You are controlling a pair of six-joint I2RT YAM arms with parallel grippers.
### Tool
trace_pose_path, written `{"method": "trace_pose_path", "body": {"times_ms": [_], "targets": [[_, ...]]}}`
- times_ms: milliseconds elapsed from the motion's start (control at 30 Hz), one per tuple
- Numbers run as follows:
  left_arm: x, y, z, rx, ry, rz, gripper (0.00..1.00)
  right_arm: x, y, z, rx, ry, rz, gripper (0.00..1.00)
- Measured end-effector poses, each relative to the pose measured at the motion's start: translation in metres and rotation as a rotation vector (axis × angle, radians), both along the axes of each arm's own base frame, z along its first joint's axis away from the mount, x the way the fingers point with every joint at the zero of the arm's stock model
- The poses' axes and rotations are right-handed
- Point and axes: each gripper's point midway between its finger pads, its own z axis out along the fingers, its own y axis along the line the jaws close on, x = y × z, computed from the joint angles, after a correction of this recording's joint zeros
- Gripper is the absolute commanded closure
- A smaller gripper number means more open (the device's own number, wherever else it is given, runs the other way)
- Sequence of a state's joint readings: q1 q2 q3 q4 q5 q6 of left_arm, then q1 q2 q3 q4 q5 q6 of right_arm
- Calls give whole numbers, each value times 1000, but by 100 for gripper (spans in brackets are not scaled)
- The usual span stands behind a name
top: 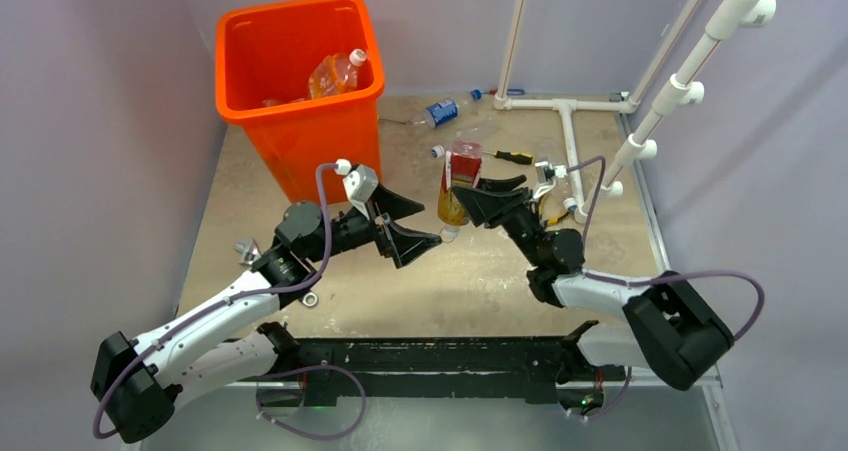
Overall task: Put the plastic bottles in the bin
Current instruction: Pick up the plastic bottle at the center of the board.
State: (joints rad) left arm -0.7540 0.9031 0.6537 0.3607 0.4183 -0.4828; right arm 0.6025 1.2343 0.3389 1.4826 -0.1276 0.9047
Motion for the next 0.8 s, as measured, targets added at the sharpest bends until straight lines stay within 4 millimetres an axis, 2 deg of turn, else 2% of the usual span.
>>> {"method": "trace_pose_path", "body": {"times_ms": [167, 300, 433, 600, 800], "targets": [[-13, -7, -6, -31, -7, -89, 13, 9, 16, -34, 19, 161, 80, 49], [-14, -10, -11, -25, -3, -107, 14, 4, 24, -38, 37, 203, 128, 50], [-14, -9, -10, -24, -6, -105, 11, -3, 30, -24, 62, 180, 164, 51], [-15, -6, -3, -39, -24, -95, 8, -9, 26, -6, 91, 141, 168, 53], [-13, -2, 2, -48, -38, -69, 6, -34, 20, 41, 158, 20, 208, 57]]}}
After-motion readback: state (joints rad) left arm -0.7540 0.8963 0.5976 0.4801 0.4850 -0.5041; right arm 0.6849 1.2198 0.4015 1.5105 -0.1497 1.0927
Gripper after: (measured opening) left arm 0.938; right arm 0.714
